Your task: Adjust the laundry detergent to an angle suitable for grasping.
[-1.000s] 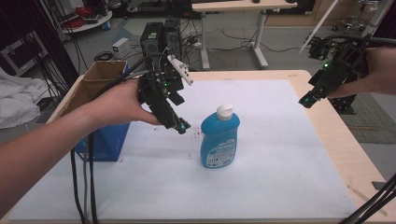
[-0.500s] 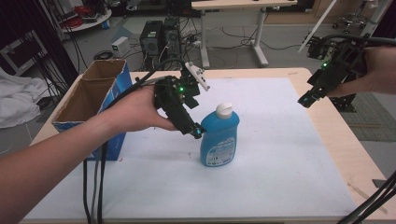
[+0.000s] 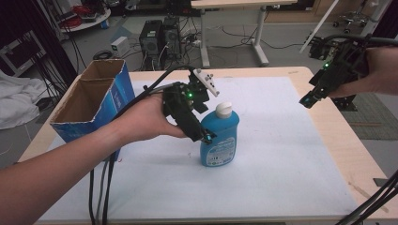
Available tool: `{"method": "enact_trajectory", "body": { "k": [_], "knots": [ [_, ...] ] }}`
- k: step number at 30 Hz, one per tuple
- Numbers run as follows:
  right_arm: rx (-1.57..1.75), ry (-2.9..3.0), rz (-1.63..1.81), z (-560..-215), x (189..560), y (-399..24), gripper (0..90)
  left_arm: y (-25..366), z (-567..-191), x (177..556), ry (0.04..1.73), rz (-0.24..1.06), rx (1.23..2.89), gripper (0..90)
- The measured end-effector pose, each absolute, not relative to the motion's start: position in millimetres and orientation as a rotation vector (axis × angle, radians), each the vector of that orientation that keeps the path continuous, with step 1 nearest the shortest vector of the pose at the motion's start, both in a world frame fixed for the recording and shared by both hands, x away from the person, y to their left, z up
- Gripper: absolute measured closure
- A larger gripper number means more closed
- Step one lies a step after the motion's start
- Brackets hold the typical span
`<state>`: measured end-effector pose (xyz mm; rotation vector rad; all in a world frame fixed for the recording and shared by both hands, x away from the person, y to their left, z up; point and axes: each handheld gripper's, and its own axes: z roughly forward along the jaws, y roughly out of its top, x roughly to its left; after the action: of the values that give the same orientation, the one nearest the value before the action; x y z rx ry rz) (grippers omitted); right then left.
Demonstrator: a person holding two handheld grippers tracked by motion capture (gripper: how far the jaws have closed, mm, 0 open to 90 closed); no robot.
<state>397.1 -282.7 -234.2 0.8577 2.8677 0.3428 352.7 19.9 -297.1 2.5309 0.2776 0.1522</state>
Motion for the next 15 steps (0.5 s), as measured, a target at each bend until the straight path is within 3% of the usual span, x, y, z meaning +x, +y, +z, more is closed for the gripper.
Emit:
{"method": "enact_trajectory", "body": {
  "k": [15],
  "knots": [
    [0.855, 2.865, 0.350, -235, 396, -285, 21.1, 4, -307, 350, 0.286, 0.145, 2.528, 18.6]
  ]
}}
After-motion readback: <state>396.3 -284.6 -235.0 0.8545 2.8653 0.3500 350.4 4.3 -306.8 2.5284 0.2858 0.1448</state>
